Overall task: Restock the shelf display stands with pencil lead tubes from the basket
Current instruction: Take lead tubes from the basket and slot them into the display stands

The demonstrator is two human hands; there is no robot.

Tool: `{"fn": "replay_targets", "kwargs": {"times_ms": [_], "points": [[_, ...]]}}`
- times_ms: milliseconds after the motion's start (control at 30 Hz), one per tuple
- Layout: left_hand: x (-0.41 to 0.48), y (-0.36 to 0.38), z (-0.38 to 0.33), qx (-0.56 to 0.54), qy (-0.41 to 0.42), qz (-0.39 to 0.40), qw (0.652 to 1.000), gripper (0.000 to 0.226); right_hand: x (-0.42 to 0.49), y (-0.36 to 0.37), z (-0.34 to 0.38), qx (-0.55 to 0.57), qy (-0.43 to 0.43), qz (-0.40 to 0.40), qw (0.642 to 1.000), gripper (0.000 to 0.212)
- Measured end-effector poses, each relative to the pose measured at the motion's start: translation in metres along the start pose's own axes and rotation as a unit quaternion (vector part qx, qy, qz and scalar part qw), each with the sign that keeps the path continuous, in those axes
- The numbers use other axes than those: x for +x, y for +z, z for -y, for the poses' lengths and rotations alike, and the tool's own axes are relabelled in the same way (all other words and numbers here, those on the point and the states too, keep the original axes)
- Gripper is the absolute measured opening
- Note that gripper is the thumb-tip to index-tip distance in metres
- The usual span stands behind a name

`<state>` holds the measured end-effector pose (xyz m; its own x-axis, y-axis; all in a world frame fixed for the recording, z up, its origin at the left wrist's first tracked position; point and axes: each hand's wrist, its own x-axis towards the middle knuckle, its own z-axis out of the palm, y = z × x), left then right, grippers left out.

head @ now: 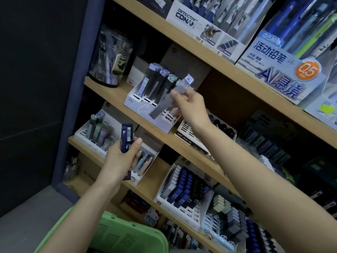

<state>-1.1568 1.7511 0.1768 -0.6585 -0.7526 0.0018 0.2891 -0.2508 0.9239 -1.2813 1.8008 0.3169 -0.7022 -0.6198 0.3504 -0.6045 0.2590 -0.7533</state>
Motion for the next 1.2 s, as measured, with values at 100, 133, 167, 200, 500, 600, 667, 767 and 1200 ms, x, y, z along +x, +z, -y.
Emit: {"fn": "replay_targets", "kwargs": {"times_ms": [100,133,167,200,500,600,667,767,1200], "points": [[0.003,-0.009,-0.004,0.007,0.003,-0.007,1.000,0.025,0.012,0.013,0.009,-0.006,-0.020,0.015,1.000,0.022],[0.004,-0.012,-0.005,0.012,0.009,-0.007,1.000,0.026,0.015,0.017,0.011,-0.004,-0.023,0.023,0.999,0.017],[0.005,-0.014,-0.006,0.013,0.014,-0.007,1.000,0.025,0.019,0.020,0.013,0.004,-0.022,0.033,0.999,0.011],[0.005,-0.016,-0.007,0.009,0.015,-0.007,1.000,0.024,0.023,0.023,0.015,0.013,-0.018,0.043,0.999,0.009],[0.009,-0.029,-0.018,-0.041,-0.002,-0.012,0.999,0.021,0.051,0.036,0.012,0.006,-0.037,0.009,0.999,0.038],[0.011,-0.031,-0.020,-0.062,-0.005,-0.017,0.998,0.015,0.055,0.038,0.012,-0.030,-0.057,-0.036,0.997,0.036],[0.013,-0.032,-0.021,-0.073,-0.004,-0.017,0.997,0.011,0.056,0.042,0.013,-0.041,-0.073,-0.060,0.995,0.034],[0.014,-0.033,-0.022,-0.069,-0.002,-0.012,0.998,0.014,0.058,0.046,0.017,-0.059,-0.107,-0.091,0.988,0.025],[0.016,-0.036,-0.021,-0.078,-0.007,-0.011,0.997,0.009,0.055,0.050,0.000,-0.211,-0.096,-0.037,0.972,0.027]]}}
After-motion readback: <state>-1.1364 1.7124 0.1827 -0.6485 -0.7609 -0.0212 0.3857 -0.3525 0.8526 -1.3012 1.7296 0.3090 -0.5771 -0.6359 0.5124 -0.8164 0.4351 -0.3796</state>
